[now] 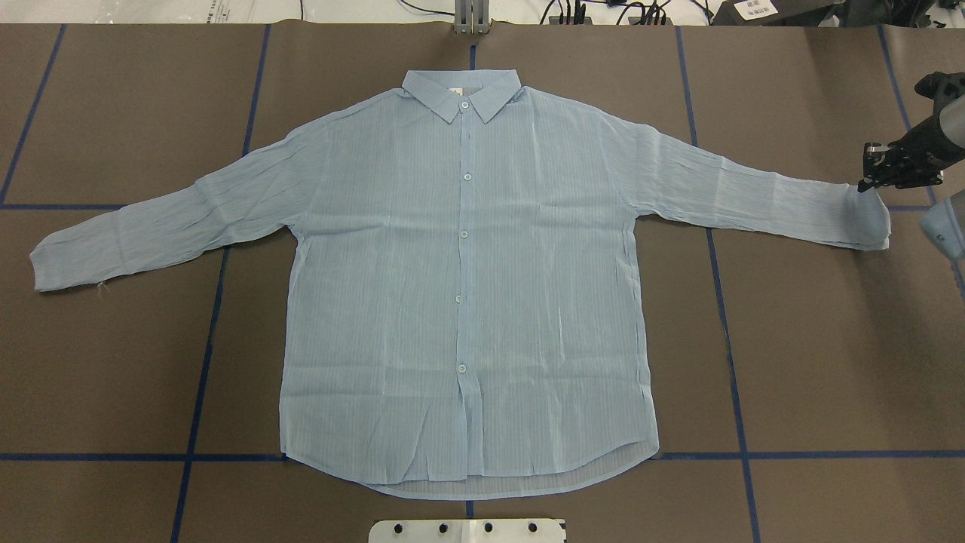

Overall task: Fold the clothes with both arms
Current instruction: 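Grasp the shirt cuff with the right gripper and lift it, then carry the sleeve with the right gripper across the shirt toward the collar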

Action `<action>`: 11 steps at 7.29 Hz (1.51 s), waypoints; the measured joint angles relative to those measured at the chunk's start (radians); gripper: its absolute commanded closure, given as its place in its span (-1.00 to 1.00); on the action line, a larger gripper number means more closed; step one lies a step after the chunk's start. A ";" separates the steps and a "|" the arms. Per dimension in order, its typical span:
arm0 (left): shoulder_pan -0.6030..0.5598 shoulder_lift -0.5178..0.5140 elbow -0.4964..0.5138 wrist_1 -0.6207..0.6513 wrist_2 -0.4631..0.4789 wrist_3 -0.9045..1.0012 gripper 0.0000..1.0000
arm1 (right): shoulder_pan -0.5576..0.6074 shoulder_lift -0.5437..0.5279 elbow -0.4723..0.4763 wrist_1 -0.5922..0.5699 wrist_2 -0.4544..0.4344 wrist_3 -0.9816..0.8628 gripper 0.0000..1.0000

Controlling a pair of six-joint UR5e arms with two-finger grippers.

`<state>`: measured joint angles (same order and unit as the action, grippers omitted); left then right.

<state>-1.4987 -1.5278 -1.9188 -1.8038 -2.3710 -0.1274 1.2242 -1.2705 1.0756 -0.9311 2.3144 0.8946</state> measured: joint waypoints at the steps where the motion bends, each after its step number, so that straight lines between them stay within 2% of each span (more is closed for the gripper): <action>1: 0.000 0.000 -0.001 0.000 0.000 -0.002 -1.00 | 0.000 -0.007 0.014 0.001 0.003 0.000 1.00; 4: 0.000 0.000 -0.004 0.000 -0.004 -0.003 -1.00 | -0.004 -0.023 0.117 -0.018 0.010 0.053 1.00; 7: 0.000 -0.001 -0.010 0.000 -0.019 -0.004 -1.00 | -0.115 0.030 0.273 -0.027 0.012 0.368 1.00; 9: 0.000 0.004 -0.022 0.001 -0.021 -0.004 -1.00 | -0.223 0.177 0.300 -0.038 -0.028 0.683 1.00; 11: 0.000 0.016 -0.027 -0.002 -0.026 -0.003 -1.00 | -0.341 0.380 0.285 -0.120 -0.168 0.915 1.00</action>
<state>-1.4987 -1.5122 -1.9456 -1.8058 -2.3973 -0.1309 0.8829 -0.8902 1.3601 -1.0513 2.1465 1.8094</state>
